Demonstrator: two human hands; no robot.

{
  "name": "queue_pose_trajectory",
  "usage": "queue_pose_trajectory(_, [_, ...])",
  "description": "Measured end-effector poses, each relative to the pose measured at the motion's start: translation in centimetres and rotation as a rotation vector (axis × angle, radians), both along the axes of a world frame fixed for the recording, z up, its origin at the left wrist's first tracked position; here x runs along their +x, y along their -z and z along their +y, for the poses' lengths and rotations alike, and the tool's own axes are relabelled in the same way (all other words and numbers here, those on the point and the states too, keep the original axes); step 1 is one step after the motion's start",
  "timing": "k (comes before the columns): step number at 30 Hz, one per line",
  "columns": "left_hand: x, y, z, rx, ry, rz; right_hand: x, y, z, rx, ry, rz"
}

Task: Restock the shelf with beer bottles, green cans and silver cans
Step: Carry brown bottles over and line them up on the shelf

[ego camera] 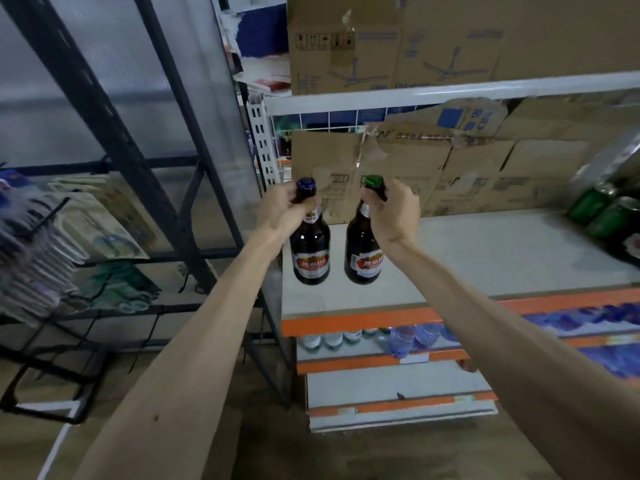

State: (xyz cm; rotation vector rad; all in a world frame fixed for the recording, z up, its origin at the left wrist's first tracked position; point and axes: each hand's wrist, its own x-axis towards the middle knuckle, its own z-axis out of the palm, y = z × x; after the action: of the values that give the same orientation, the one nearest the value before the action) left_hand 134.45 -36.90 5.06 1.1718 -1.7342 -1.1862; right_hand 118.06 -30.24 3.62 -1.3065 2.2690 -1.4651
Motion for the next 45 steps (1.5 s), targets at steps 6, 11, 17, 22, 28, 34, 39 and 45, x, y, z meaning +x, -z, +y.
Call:
queue_pose_trajectory(6, [0.8, 0.1, 4.1, -0.041, 0.012, -0.034, 0.9, 0.5, 4.8, -0.029, -0.007, -0.010])
queue_pose_trajectory(11, [0.8, 1.2, 6.9, -0.062, -0.014, -0.059, 1.0, 1.5, 7.1, -0.039, 0.011, 0.000])
queue_pose_trajectory(17, [1.4, 1.9, 6.0, -0.020, -0.058, -0.022, 1.4, 2.0, 5.3, -0.027, -0.020, -0.022])
queue_pose_trajectory(22, [0.1, 3.6, 0.9, -0.013, -0.172, 0.006, 1.1, 2.7, 0.5, 0.019, -0.009, -0.073])
queue_pose_trajectory(28, [-2.4, 5.4, -5.5, -0.141, -0.139, -0.020, -0.1, 3.9, -6.4, 0.031, -0.019, -0.034])
queue_pose_trajectory(34, [-5.0, 6.7, -10.3, -0.193, -0.147, -0.085, -2.1, 4.8, -11.2, 0.038, -0.015, -0.050])
queue_pose_trajectory(39, [-6.2, 7.5, -12.6, -0.154, -0.149, -0.094, -4.0, 5.5, -13.8, 0.043, 0.000, -0.081])
queue_pose_trajectory(45, [-6.7, 8.4, -13.7, -0.065, -0.144, 0.013, -5.2, 6.6, -16.0, 0.031, -0.049, -0.075])
